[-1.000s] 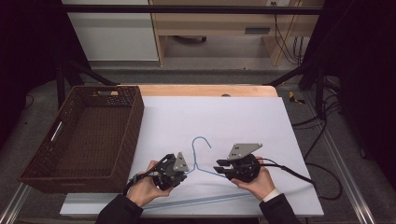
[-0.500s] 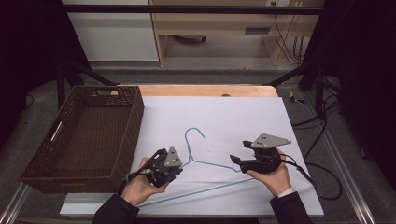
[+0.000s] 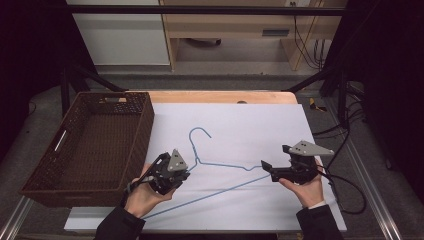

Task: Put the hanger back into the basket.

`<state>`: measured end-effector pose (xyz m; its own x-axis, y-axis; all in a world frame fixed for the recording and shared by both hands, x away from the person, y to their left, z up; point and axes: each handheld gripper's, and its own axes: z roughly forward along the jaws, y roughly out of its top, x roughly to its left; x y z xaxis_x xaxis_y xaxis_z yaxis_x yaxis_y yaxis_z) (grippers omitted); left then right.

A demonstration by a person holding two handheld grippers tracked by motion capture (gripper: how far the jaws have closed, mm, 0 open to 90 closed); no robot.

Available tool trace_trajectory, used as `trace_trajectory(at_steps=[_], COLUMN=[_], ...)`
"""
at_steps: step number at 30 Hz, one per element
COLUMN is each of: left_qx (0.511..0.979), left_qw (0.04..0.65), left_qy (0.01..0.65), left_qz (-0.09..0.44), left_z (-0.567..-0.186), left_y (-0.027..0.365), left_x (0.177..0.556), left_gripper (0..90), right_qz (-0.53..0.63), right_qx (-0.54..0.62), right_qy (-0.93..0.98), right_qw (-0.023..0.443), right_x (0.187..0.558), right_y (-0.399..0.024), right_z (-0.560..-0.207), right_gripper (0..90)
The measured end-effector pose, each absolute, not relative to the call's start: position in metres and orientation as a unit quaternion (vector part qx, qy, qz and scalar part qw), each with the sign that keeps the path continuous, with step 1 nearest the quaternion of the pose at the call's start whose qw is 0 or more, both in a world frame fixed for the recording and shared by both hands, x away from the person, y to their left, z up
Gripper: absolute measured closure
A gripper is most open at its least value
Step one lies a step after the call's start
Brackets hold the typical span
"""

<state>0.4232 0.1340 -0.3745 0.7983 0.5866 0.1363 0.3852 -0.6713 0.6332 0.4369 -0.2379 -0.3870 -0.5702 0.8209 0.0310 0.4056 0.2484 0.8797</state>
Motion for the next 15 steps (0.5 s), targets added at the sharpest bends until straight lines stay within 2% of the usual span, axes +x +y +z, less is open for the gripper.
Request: trace_trajectory(at_steps=[15], left_qx=[0.88], left_qw=[0.312], left_qy=[0.294], left_qz=[0.203], left_z=[-0.337], left_y=[0.133], left_x=[0.441], left_gripper=[87.1], right_qz=[0.465], right_qx=[0.418], right_qy=[0.745], right_qw=[0.232], right_x=[0.432], right_y=[-0.253], right_z=[-0.384], right_gripper=[5.6])
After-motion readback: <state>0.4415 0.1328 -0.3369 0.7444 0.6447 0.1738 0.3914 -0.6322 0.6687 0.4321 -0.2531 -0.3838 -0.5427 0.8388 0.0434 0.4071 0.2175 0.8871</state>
